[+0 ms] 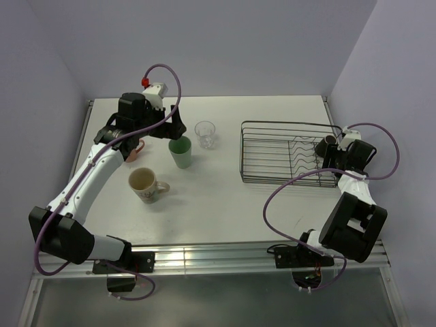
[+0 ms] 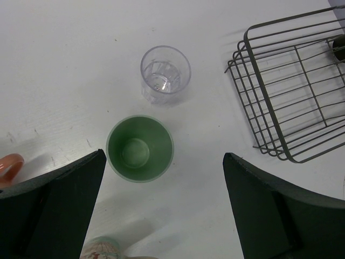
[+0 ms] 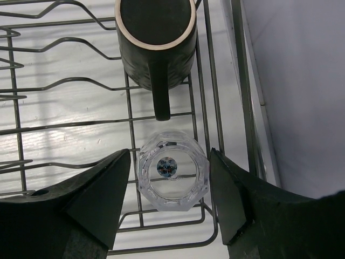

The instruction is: Load the cups into the dish rack

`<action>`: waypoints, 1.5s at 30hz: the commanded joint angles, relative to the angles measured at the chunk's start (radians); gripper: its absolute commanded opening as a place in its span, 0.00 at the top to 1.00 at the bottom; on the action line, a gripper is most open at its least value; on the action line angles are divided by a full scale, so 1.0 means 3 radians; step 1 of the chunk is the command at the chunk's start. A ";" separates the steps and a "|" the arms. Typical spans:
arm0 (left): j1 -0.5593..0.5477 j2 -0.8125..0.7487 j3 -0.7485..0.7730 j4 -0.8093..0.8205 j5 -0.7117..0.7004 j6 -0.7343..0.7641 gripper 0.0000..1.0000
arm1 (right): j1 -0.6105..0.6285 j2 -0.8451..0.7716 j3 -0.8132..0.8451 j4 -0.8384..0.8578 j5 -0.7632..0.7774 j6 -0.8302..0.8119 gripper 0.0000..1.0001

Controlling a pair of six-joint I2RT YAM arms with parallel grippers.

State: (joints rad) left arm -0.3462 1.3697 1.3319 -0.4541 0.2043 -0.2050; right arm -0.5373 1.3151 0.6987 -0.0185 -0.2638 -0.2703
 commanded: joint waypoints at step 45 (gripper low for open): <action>0.0478 -0.0511 0.0111 -0.0581 0.0577 0.0519 0.01 | 0.1483 -0.0314 0.1869 -0.1267 0.0337 0.0211 0.00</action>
State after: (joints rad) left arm -0.2306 1.2591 1.3293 -0.5385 0.3183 -0.1364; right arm -0.1593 1.2030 1.1736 -0.3450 -0.2260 -0.2031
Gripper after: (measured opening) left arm 0.993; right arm 0.997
